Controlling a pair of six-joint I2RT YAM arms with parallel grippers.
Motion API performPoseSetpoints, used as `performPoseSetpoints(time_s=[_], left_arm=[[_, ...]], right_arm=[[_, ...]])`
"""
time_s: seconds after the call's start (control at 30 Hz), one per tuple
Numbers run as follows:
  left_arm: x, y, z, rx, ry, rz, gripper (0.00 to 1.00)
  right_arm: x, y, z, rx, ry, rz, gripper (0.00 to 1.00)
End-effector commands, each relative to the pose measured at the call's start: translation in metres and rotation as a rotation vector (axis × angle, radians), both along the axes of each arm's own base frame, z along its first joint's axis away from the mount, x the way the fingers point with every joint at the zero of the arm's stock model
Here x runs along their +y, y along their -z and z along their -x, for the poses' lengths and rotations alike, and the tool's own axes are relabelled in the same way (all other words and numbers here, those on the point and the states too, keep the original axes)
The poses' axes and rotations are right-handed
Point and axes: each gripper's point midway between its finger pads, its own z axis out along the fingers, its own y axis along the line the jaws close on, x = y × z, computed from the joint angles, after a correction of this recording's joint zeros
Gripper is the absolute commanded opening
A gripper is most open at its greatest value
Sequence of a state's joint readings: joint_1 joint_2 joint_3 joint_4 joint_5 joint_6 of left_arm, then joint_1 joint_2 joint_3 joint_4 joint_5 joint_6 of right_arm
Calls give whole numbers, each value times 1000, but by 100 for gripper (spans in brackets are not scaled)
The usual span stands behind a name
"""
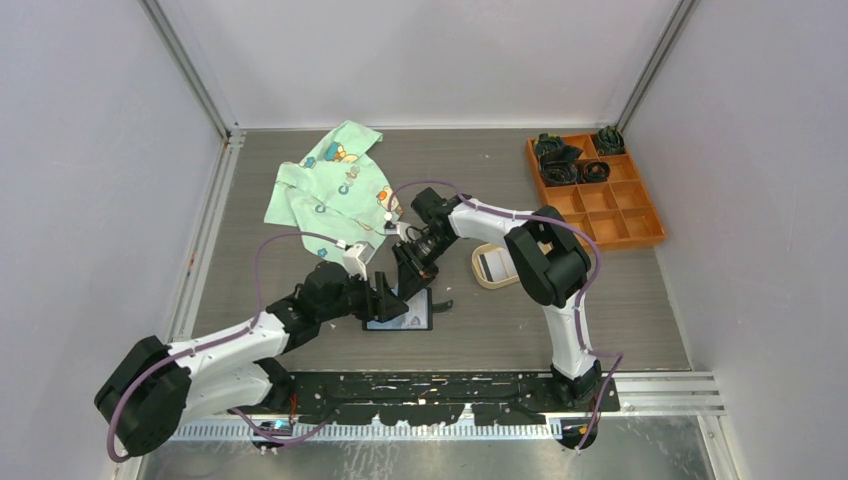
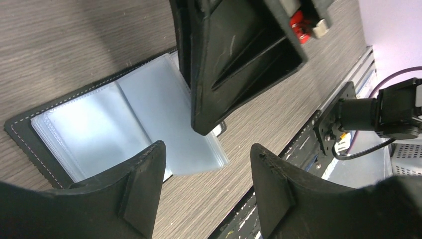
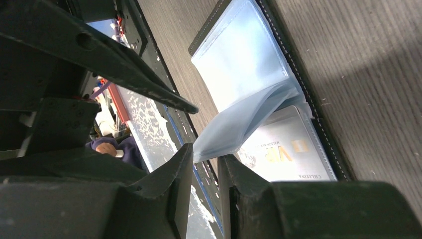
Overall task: Put the credit cards into the card holder
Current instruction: Turn over the card slot in the card holder.
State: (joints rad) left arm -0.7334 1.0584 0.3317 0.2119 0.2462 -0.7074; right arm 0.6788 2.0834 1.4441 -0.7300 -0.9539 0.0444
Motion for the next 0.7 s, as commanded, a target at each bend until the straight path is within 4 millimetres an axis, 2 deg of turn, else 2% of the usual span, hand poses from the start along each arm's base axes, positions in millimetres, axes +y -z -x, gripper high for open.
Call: performPoseSetpoints(time_s=[0.0, 0.37, 0.67], left_arm=[[-2, -19, -7, -53, -30, 44, 63], [-4, -7, -9, -11, -29, 7, 55], [-9, -1, -10, 14, -13, -1, 53]], right_arm=[[7, -14, -5, -38, -5, -35, 30], [6, -13, -5, -36, -4, -33, 30], [7, -14, -4, -32, -5, -35, 30]])
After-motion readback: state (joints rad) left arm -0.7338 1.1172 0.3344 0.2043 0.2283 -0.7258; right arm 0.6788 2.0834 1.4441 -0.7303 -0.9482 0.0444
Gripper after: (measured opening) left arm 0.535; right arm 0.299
